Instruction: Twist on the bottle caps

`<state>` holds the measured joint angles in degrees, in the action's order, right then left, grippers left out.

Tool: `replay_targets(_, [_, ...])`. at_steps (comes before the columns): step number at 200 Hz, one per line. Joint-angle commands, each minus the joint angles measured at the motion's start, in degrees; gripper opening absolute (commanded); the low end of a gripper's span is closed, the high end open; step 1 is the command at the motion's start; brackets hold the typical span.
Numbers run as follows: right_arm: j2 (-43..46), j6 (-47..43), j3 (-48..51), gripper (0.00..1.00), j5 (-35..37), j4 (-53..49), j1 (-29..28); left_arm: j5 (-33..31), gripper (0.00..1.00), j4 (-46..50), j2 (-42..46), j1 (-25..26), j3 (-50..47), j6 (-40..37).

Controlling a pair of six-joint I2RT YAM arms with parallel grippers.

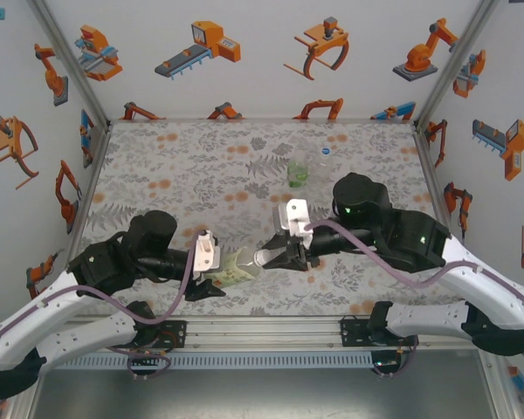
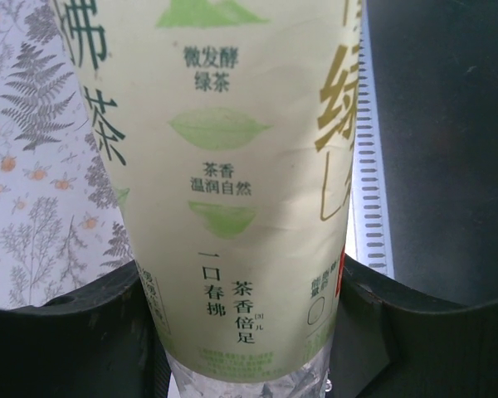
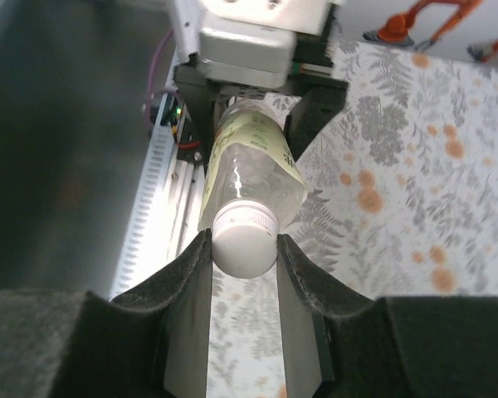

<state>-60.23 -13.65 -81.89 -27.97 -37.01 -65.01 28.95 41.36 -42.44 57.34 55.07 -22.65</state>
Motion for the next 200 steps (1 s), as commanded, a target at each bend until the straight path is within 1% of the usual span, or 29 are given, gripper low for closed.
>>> replay_targets(1, [1.69, 21.75, 3.84, 0.00, 11.86, 5.82, -0.13, -2.99, 0.00, -2.83, 1.36, 0.31, 0.79, 1.15])
replay_targets(19, [2.90, 39.37, 6.39, 0.00, 20.53, 6.92, -0.12, -5.30, 0.00, -3.60, 1.86, 0.30, 0.01, 1.21])
replay_targets(31, [3.27, 50.37, 7.29, 0.00, 23.79, 6.69, -0.13, -5.94, 0.00, -4.20, 1.99, 0.26, -0.31, 0.98])
replay_targets(37, [3.45, 55.94, 7.87, 0.03, 25.01, 6.69, -0.13, -6.22, 0.00, -4.26, 1.83, 0.27, -0.23, 0.86])
replay_targets(42, [3.52, 60.77, 8.40, 0.05, 25.67, 6.71, -0.09, -6.50, 0.00, -4.27, 1.79, 0.31, -0.26, 0.75])
replay_targets(56, [3.22, 74.26, 9.95, 0.04, 26.03, 7.29, -0.09, -7.52, 0.00, -4.84, 1.64, 0.31, -0.74, 0.64])
replay_targets(68, [2.53, 83.02, 9.97, 0.04, 25.46, 6.80, -0.15, -7.84, 0.00, -5.32, 1.32, 0.31, -0.84, 0.35])
replay_targets(79, [1.92, 90.96, 9.44, 0.03, 25.82, 4.29, -0.09, -8.13, 0.00, -5.36, 0.85, 0.29, -0.61, -0.06])
replay_targets(88, [1.52, 94.72, 8.59, 0.03, 26.95, 2.08, -0.11, -8.41, 0.00, -5.65, 0.58, 0.31, -0.54, -0.34])
replay_targets(106, [0.95, 96.79, 7.15, 0.06, 27.81, 0.67, -0.11, -8.80, 0.00, -6.65, 0.14, 0.31, -0.52, -0.63])
replay_targets(124, [-0.08, 96.16, 5.62, 0.17, 27.61, -0.69, -0.09, -9.04, 0.00, -6.85, -0.34, 0.31, -0.14, -0.91])
replay_targets(135, [-0.57, 94.77, 4.73, 0.22, 27.40, -1.52, -0.10, -9.26, 0.00, -7.44, -0.44, 0.29, -0.46, -0.95])
replay_targets(146, [-0.77, 92.66, 3.97, 0.26, 27.32, -1.90, -0.06, -9.09, 0.00, -7.70, -0.60, 0.30, -0.52, -0.96])
replay_targets(153, [-0.71, 91.20, 3.52, 0.32, 27.90, -1.74, -0.11, -8.83, 0.00, -7.48, -0.70, 0.31, -0.29, -0.92])
replay_targets(169, [0.13, 88.16, 3.74, 0.40, 28.67, 0.44, -0.14, -8.73, 0.00, -7.18, -0.64, 0.30, -0.39, -0.88])
replay_targets(180, [0.37, 86.51, 3.24, 0.47, 28.42, 1.59, -0.10, -8.60, 0.00, -7.19, -0.42, 0.29, -0.74, -0.87])
replay_targets(184, [0.37, 84.05, 2.68, 0.49, 28.41, 1.55, -0.03, -8.53, 0.00, -7.12, -0.41, 0.29, -0.75, -0.88])
replay_targets(191, [0.32, 81.70, 1.53, 0.51, 28.48, 1.11, -0.12, -8.41, 0.00, -6.68, -0.30, 0.27, -0.62, -0.88])
replay_targets(200, [0.45, 78.65, 0.04, 0.51, 28.49, 0.30, -0.06, -8.46, 0.00, -6.03, -0.06, 0.31, -0.54, -0.83])
